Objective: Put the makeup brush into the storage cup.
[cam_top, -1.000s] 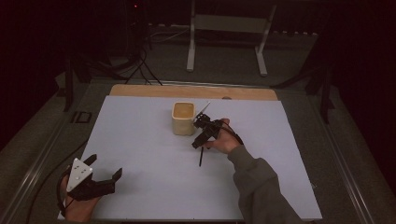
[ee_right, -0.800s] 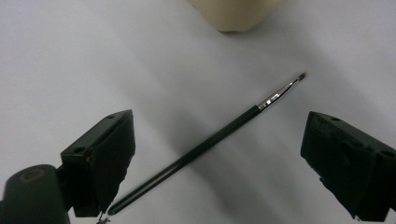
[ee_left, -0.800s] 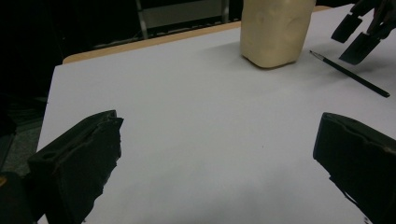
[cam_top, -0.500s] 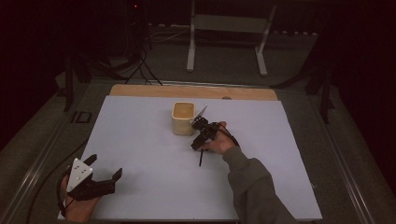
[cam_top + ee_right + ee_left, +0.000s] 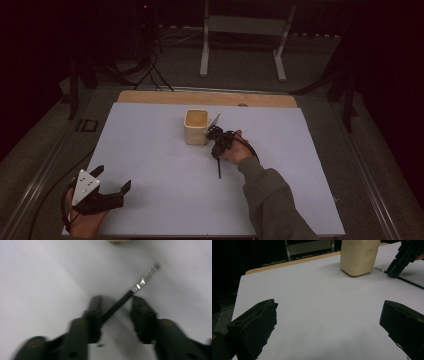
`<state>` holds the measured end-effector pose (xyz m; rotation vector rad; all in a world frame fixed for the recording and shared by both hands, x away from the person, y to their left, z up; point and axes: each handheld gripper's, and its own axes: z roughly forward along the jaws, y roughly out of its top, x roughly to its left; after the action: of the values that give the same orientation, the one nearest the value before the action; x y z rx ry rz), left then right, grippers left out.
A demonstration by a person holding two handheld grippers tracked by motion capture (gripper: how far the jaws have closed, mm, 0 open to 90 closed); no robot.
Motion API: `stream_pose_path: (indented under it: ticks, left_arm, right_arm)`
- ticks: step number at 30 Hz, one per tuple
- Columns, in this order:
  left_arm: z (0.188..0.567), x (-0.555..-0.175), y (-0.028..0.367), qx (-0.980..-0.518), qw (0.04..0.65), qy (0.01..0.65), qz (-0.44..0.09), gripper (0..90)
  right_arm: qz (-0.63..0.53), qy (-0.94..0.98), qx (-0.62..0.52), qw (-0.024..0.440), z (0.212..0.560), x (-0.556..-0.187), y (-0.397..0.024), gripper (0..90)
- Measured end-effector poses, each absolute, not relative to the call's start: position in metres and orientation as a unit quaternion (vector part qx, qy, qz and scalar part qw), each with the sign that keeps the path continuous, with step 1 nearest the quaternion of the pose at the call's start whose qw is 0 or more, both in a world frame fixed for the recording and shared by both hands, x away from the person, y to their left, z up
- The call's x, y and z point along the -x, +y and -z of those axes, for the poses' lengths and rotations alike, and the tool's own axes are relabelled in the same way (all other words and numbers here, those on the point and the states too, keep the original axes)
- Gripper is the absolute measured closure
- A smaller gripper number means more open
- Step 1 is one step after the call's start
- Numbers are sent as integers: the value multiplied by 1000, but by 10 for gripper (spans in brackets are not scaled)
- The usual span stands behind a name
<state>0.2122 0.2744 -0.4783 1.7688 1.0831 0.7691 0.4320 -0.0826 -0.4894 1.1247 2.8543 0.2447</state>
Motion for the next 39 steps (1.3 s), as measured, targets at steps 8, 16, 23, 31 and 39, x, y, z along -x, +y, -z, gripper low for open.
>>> stream_pose_path:
  ticks: [8, 16, 23, 31, 39]
  left_arm:
    - [478, -212, 274, -715, 448, 438, -311, 19]
    - [478, -212, 275, -715, 448, 438, -311, 19]
    - [478, -212, 274, -715, 448, 437, -311, 19]
    - [478, -212, 274, -715, 449, 437, -311, 19]
    - [478, -212, 274, -715, 448, 437, -311, 19]
  right_arm:
    - [-62, 927, -369, 12, 489, -437, -85, 851]
    - [-57, 929, -365, 13, 488, -436, -86, 851]
    - [-73, 925, -372, 22, 481, -437, -95, 851]
    - [-96, 920, -379, 27, 472, -437, -100, 851]
    - [-103, 918, -381, 30, 468, -436, -101, 851]
